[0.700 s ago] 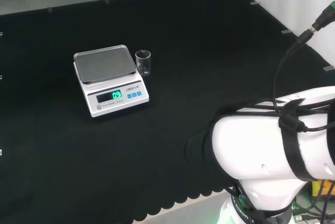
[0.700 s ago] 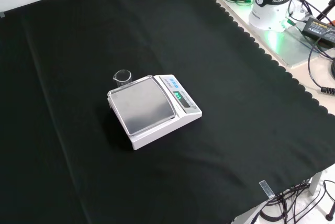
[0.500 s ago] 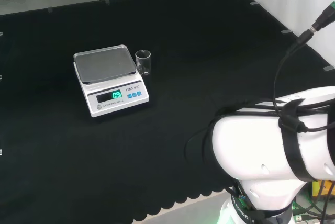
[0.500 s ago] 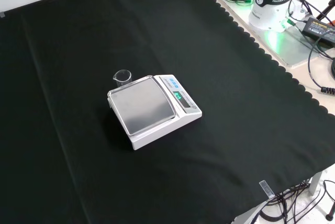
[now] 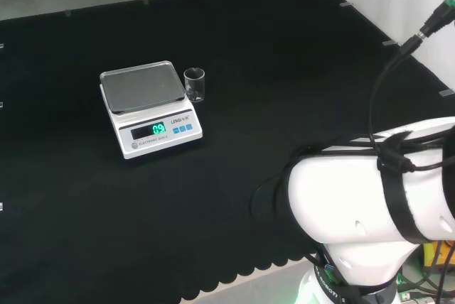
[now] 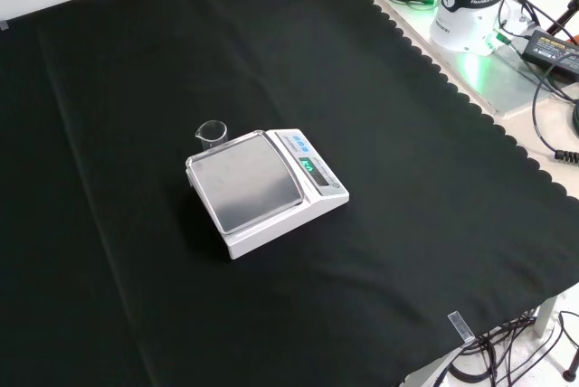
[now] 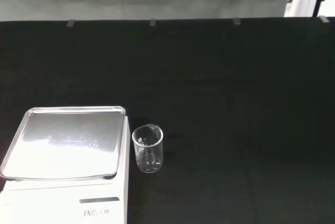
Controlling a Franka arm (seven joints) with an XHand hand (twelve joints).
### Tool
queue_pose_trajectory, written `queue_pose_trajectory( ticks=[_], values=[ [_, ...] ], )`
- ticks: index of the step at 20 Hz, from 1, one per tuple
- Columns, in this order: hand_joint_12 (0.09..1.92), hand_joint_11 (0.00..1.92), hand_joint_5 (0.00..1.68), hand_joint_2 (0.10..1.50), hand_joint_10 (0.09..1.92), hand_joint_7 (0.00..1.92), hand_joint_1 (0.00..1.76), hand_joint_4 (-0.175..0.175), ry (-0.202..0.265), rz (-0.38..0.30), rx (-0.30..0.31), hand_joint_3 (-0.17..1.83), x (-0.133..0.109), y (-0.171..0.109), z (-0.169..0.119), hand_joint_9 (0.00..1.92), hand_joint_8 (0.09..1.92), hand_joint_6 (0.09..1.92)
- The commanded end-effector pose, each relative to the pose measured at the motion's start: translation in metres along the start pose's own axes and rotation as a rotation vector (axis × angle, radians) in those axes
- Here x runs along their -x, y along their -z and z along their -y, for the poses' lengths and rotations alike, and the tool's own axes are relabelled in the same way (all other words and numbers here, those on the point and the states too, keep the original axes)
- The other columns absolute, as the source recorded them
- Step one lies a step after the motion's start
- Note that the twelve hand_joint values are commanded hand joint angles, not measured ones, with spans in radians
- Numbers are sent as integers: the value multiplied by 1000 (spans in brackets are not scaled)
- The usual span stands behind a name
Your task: Pick up the beaker.
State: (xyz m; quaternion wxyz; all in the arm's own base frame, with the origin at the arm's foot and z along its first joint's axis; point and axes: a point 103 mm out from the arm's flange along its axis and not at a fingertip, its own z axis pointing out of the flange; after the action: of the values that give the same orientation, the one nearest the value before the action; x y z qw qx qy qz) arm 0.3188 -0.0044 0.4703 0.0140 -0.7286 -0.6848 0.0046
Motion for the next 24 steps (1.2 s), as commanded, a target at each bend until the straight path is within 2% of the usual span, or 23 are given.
queue_pose_trajectory(
  ticks=[1,7,15,19,24],
  values=[
    [1528,3,56,841,338,0,305,-6,67,-51,-28,230,11,-23,-36,0,335,87],
    [1519,51,124,860,515,0,310,-26,122,-113,-67,186,36,-47,-76,0,543,87],
    [1506,88,192,859,633,0,354,-44,205,-149,-155,147,62,-79,-128,0,660,87],
    [1502,104,201,855,661,0,395,-48,243,-133,-204,135,62,-100,-155,0,687,87],
    [1494,120,205,852,692,0,428,-50,273,-109,-230,126,61,-123,-178,0,700,87]
  ],
)
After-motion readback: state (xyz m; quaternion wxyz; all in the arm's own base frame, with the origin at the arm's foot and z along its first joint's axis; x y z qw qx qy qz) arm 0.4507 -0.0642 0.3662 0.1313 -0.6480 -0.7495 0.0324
